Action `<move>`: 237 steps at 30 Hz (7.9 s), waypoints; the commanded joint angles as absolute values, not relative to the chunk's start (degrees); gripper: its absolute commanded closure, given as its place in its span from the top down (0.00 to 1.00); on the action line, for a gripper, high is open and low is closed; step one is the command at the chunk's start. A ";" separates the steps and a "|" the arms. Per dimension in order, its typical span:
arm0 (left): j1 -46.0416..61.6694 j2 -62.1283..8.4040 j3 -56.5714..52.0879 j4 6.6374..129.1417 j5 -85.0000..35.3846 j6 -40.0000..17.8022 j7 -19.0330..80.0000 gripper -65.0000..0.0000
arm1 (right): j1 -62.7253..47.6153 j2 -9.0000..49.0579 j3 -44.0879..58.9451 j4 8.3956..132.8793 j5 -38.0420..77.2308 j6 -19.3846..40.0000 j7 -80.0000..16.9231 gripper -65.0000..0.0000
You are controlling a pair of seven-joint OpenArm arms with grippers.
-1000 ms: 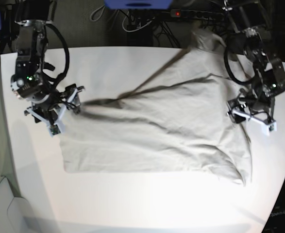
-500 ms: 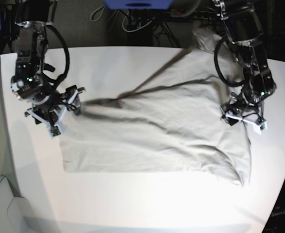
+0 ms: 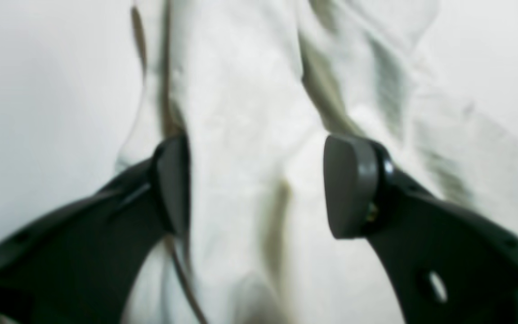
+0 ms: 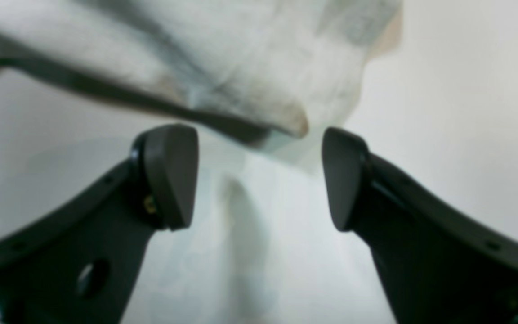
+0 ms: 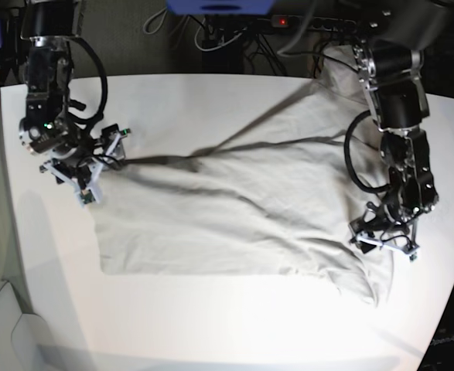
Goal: Layout the t-shirt on the table in an organized manner, then fold the t-shirt properly
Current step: 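Pull the hem corners apart with both grippers to flatten the t-shirt, then grasp the bunched t-shirt fabric with the right gripper near the hem, then drag the grasped fabric away from the left gripper with the right gripper, then grasp the collar edge with the left gripper and lift it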
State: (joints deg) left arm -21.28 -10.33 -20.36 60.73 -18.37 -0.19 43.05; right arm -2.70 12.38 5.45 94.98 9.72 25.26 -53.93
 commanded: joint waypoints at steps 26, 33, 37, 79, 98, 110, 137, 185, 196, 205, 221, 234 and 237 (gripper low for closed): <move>-15.78 -10.42 -20.62 61.85 -18.95 0.31 42.51 0.65 | 5.41 10.77 4.88 85.67 10.15 26.33 -34.95 0.00; -13.58 -10.77 -20.62 61.93 -19.03 0.22 43.03 0.65 | 17.45 10.42 -2.68 79.34 10.07 26.33 -34.95 0.00; -11.38 -10.86 -20.62 63.87 -19.03 0.22 42.68 0.65 | 28.09 9.19 -7.78 71.60 10.07 26.33 -34.86 0.00; -9.36 -10.86 -20.18 66.68 -18.68 0.22 42.59 0.65 | 30.99 5.49 -16.13 67.56 9.98 26.24 -34.33 0.67; -9.27 -10.59 -20.44 66.77 -18.68 0.31 42.68 0.65 | 40.48 3.30 -16.04 34.86 10.42 26.15 -13.76 0.67; -9.63 -10.51 -20.44 66.77 -18.68 0.48 42.59 0.65 | 38.55 0.66 -16.57 35.03 10.24 26.15 -13.67 0.65; -8.13 -10.33 -20.26 66.24 -18.59 0.48 42.42 0.65 | 29.49 7.60 4.70 57.63 10.15 26.07 -17.01 0.00; -10.86 -10.07 -20.18 62.73 -19.03 0.13 43.03 0.65 | -20.09 -9.00 36.62 114.77 20.09 26.33 -54.99 0.00; -10.86 -10.07 -20.18 62.81 -19.03 0.13 43.12 0.65 | -19.38 -9.00 36.35 115.03 20.09 26.24 -53.93 0.28; -10.86 -10.07 -20.18 63.08 -19.03 0.13 43.12 0.65 | -13.23 -9.00 43.47 114.86 20.35 26.24 -45.76 0.29; -10.68 -10.07 -20.18 77.93 -18.68 0.22 43.21 0.65 | -9.54 -9.00 38.29 113.36 20.00 26.24 -46.02 0.29; -0.22 -9.54 -20.18 93.76 -18.86 0.22 54.37 0.57 | -8.04 -1.89 18.33 102.20 19.91 26.24 -45.67 0.28; 2.68 -9.63 -20.18 96.31 -19.03 0.22 54.46 0.30 | -5.76 2.42 11.74 99.47 19.91 26.07 -45.67 0.28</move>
State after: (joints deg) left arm 3.38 -9.08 -20.12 95.18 -18.57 -0.25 55.27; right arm -6.39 2.39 11.38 98.41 19.11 25.30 -46.89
